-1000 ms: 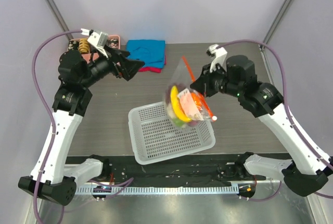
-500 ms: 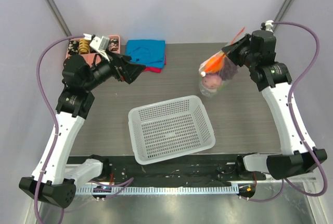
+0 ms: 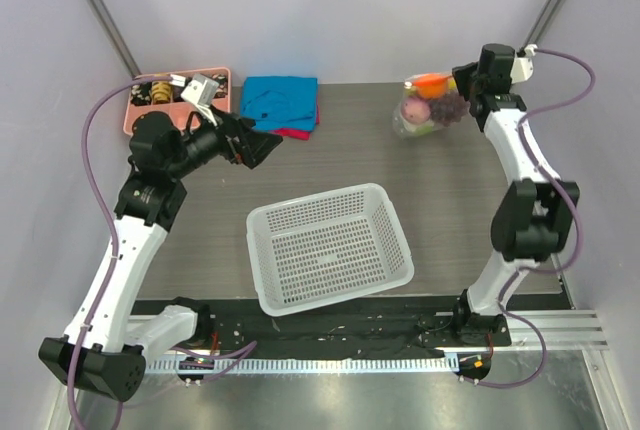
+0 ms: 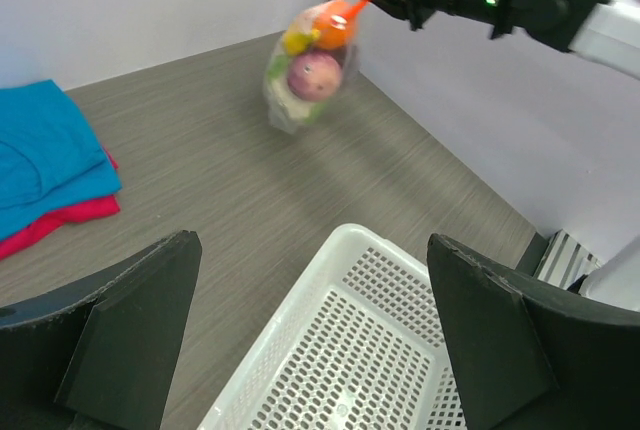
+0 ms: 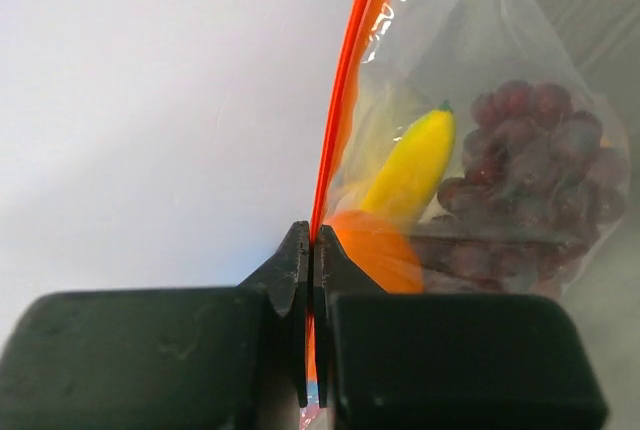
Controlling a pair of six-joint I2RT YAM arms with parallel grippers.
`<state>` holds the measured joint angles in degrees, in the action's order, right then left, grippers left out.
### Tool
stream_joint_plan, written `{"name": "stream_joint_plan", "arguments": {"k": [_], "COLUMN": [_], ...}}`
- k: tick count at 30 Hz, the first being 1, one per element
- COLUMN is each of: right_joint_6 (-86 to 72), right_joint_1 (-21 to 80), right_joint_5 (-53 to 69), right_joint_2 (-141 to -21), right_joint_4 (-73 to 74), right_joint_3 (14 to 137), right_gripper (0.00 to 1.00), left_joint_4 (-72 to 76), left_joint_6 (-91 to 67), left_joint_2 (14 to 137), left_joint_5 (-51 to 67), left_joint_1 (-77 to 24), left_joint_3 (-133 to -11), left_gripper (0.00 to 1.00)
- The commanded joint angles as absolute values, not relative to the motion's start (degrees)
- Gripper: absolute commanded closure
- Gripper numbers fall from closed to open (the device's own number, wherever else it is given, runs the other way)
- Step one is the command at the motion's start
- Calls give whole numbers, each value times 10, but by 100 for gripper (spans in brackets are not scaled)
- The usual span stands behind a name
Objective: Place the food in the zip-top bag and seal the zipper
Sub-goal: Place the zipper food storage bag at the corner of the board.
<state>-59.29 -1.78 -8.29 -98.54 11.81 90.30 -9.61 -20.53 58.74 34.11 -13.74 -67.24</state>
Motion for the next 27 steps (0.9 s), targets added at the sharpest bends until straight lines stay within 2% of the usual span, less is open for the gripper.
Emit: {"name": "stream_joint_plan", "arguments": {"k": [1,4,11,15,18,19,22,25,27], "right_joint_6": [-662,-686,-701,-665,-628,-617,-571,-522,-486], "right_joint_1": [-48,-62,-110,-132,-144,-147,-161,-172,-177], "right_joint_5": [-66,-61,78,112,102,95,86,90,94], "right_joint_2": [-1068,-1105,-1033,-1010,-984,-977,-947,-911,-875], "right_joint_4": [-57,-91,-129,-132,-100,-86,-37,-4,25], "right_joint_3": [992,977,684,609,580,577,574,574,574], "right_gripper": [99,99,99,99,68,46,19,8,7], "left_joint_4": [-80,-99,-126,-160,-225,-245,-277,-322,-381], "left_joint_6": [-193,-181,-157,-128,-71,-62,-44,-49,-41], "left_joint_2": [582,587,577,581,593,597,605,628,658], "left_joint_5": [351,355,335,352,338,336,324,299,288], "left_joint_1": [-134,-134,-133,-134,-133,-133,-133,-133,-133], "left_joint_3": [-666,-668,-646,-624,-627,-631,-636,-657,-694], "left_gripper": [0,0,0,0,0,0,0,0,0]}}
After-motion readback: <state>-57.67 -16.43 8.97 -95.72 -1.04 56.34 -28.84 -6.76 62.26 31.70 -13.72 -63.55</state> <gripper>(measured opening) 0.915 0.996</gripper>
